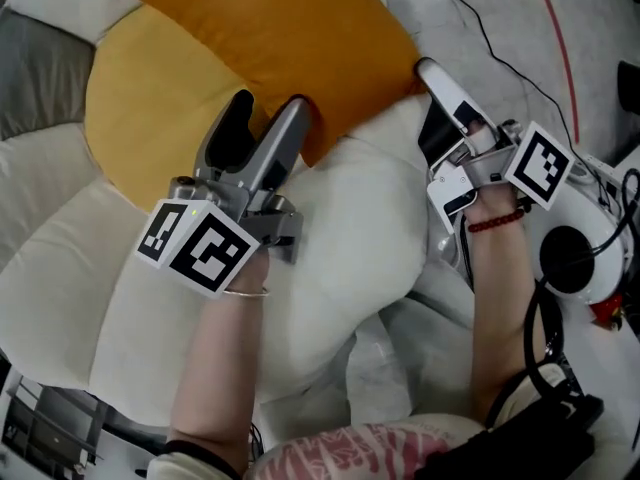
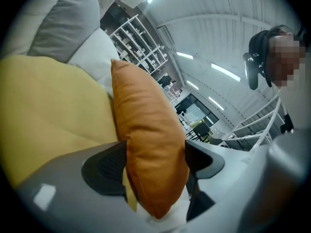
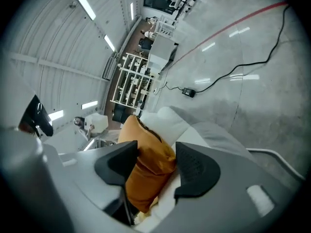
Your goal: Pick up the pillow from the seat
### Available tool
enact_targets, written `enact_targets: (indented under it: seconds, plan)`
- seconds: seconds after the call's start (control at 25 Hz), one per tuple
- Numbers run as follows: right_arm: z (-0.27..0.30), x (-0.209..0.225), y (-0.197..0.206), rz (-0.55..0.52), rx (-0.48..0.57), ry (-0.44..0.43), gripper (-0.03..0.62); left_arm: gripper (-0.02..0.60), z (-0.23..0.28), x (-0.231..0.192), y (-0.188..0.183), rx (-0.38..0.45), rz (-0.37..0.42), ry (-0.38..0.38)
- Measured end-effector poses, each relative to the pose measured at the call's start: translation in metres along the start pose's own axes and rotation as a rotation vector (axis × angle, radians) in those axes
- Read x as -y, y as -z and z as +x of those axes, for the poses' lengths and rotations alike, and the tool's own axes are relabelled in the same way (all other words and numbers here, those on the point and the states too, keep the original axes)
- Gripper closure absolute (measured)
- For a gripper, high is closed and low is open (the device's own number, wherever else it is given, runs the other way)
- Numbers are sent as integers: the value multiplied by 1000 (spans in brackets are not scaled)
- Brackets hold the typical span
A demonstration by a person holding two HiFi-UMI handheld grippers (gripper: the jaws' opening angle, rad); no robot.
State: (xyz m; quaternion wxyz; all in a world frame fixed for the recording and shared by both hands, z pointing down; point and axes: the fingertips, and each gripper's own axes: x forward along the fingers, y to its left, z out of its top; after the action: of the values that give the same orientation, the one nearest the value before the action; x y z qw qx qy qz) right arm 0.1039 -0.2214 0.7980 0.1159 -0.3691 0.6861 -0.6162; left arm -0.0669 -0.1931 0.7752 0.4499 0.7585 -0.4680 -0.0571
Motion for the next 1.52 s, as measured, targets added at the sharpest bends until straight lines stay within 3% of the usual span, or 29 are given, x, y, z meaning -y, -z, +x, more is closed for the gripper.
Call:
enact_targets:
  seconds: [0.12,0.16,0.36,0.6,0.68,0.92,1.2,1.52]
  plan:
    - [9,-9,11,-52,-36,23,383,202,6,-2,2,-19,-16,20]
    - [12,-14,15,-77,-48,25,421,210,5,-3,1,-15,-21,26]
    - [19,-34,29,-210,-122,21,499,279,2,4,-14,2,28,18]
    - [-34,-102,72,-261,-211,70,523,296,-59,70,-51,-69,123,-18]
    - [-52,-132,75,-260,-216,57,526,298,-78,94,-59,-82,100,-27]
    - [-63,-171,71,-295,-220,56,528,305,-105,113,-75,-47,29,-27]
    - [-99,-316,31,-404,-187,-29,528,310,-152,226,-174,64,147,20]
    - [-122,-488,-13,-552,-78,-164,528,308,-211,353,-304,218,354,101]
